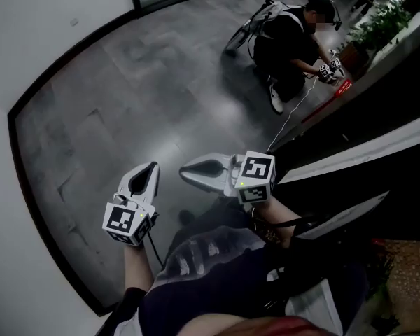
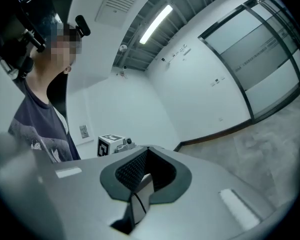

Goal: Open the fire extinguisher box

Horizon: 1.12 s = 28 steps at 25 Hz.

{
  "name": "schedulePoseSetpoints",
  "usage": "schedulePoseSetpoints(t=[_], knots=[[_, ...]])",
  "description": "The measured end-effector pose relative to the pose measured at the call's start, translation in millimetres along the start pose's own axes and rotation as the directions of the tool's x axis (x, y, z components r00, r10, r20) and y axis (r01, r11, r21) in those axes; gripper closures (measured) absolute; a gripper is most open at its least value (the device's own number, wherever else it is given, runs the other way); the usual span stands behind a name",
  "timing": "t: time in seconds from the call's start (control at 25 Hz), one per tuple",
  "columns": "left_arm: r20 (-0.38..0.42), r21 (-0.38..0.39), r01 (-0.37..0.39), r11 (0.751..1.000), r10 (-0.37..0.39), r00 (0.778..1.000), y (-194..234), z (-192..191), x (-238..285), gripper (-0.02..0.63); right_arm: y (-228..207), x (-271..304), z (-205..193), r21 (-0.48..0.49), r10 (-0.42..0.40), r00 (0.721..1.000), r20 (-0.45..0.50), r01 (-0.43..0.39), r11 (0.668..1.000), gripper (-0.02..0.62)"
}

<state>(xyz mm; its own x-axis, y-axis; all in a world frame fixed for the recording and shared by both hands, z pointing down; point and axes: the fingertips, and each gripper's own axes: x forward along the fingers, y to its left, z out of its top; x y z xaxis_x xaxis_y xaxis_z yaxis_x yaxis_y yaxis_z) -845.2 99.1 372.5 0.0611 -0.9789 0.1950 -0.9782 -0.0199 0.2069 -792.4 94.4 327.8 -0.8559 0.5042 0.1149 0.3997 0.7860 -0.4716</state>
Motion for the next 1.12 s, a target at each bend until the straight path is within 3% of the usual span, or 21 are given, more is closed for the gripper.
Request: schedulePoseSetpoints(t=[0.12,0.24,0.36,0.48,0.8,0.88,0.96,1.12], knots=[[0.013,0.013,0.059,0.998,-0.059,0.998,-7,7,10,0.604,-3,3,3,0.003,0.002,1.0,-0.01,-0.002,1.0,0.595],[0.02,0.017,0.051,0.999,-0.051,0.998,-1,10,26,0.604,-21,3,2,0.004,-0.02,1.0,-0.02,0.02,1.0,0.595],[0.038,-0.056,0.0,0.998,0.002,0.999,18,14,42,0.604,-42,1,4,0.012,-0.017,1.0,-0.011,0.017,1.0,0.595],[0.018,-0.116,-0.004,0.993,0.006,1.0,32,10,61,0.604,-72,-8,9,0.003,-0.032,0.999,-0.022,0.032,0.999,0.594],[-0.022,-0.07,0.163,0.984,-0.165,0.986,4,31,129,0.604,-138,-33,31,-0.04,-0.07,0.997,-0.022,0.07,0.997,0.594],[-0.05,-0.044,0.126,0.991,-0.128,0.99,11,31,145,0.604,-145,-37,39,-0.059,-0.075,0.997,-0.026,0.073,0.996,0.594],[-0.077,-0.064,0.076,0.995,-0.081,0.994,23,26,158,0.604,-155,-44,45,-0.073,-0.078,0.997,-0.02,0.076,0.994,0.594],[-0.087,-0.117,0.076,0.99,-0.086,0.992,29,23,172,0.604,-176,-62,48,-0.077,-0.147,0.989,-0.034,0.144,0.987,0.594]])
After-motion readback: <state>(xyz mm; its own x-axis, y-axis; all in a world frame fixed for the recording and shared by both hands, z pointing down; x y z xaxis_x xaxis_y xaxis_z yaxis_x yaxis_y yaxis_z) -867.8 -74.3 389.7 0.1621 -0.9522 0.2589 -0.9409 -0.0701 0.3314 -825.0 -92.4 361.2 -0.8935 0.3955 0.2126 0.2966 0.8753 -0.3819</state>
